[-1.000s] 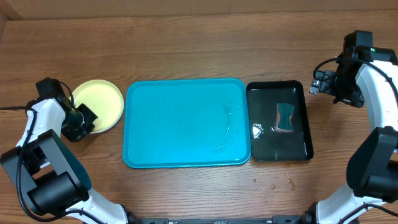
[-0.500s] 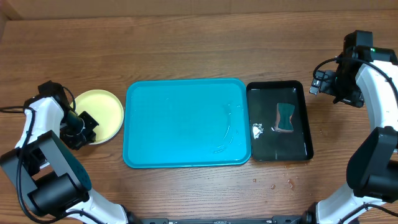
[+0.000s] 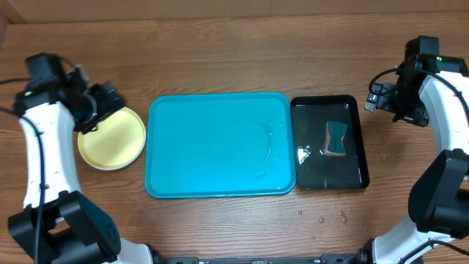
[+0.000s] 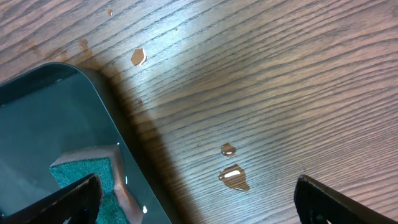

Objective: Clean dirty plates on tray and stack at the side

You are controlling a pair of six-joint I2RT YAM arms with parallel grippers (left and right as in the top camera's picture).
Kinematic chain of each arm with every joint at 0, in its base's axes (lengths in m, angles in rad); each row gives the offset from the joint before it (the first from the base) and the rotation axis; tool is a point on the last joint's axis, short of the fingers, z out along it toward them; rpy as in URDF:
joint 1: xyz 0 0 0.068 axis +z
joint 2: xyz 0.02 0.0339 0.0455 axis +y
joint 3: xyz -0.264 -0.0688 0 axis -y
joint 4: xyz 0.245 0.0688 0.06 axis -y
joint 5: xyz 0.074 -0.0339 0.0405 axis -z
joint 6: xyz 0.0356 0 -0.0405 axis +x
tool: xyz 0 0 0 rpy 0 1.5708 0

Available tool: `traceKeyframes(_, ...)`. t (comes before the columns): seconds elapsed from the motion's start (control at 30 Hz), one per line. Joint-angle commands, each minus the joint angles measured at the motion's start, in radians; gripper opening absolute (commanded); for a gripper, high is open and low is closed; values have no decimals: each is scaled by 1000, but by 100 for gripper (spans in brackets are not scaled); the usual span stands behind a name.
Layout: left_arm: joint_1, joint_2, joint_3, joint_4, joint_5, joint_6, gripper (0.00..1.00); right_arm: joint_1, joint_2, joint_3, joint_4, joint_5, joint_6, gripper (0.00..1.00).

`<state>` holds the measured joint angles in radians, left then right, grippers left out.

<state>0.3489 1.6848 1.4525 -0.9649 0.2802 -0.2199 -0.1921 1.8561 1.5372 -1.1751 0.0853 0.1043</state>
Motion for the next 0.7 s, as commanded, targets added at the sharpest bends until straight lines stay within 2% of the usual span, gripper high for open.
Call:
traceKeyframes(0.0,-65,-5,8,3,61,40,100,-6,-14,12,3,3,3,100)
traceKeyframes(0.23,-134,-5,8,1,60,41,100,-6,-14,12,3,3,3,100)
traceKeyframes(0.67,-140,-5,8,1,56,40,100,-6,-14,12,3,3,3,100)
